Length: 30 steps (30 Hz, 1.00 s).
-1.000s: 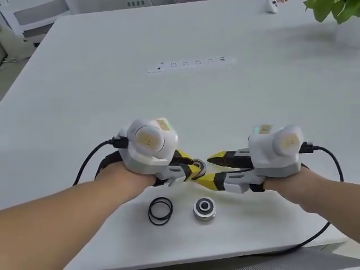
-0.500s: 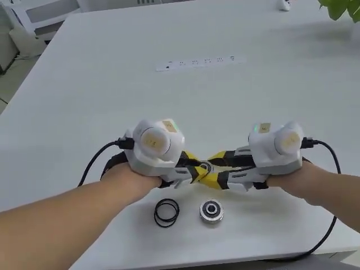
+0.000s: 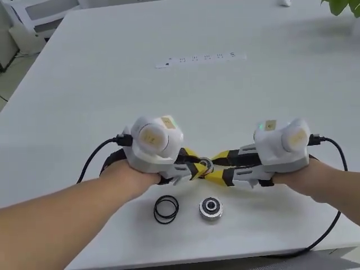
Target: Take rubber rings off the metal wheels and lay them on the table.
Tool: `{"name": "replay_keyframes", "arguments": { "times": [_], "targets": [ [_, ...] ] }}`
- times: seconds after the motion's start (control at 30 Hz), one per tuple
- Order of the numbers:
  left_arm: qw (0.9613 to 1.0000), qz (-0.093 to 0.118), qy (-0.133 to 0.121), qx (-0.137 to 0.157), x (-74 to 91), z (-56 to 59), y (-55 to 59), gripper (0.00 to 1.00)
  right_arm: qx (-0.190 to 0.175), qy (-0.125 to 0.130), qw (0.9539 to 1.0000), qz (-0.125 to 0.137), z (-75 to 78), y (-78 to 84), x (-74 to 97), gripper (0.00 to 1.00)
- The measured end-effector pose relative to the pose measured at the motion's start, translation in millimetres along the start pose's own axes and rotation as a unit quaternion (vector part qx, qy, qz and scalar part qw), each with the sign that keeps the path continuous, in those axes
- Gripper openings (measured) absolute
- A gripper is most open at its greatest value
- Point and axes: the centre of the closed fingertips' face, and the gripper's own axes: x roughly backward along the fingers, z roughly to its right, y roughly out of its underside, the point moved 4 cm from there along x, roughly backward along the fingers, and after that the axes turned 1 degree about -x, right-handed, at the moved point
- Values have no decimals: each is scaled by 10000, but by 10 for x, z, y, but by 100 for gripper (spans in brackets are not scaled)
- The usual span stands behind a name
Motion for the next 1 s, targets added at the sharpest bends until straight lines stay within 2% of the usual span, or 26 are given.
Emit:
{"name": "replay_keyframes", "arguments": {
  "times": [0.13,0.47,0.6,0.67,0.83,1.0],
  "targets": [
    [10000,1,-2,5,0,-1,-1,12,18,23,10000,-8,4,3,10,17],
    [10000,15,-13,16,0,-7,-1,12,-207,126,9996,-124,-6,34,57,11],
    [10000,22,-20,21,0,-8,0,12,-290,250,9991,-199,18,47,80,0],
    [10000,25,-31,20,0,-6,0,12,-512,298,9980,-209,10,44,72,0],
    [10000,14,-40,29,-1,-8,-2,12,-563,280,9976,-303,14,29,66,0],
    [10000,4,-58,45,-1,-7,-2,12,-791,317,9955,-422,1,-2,68,0]
  ]
}}
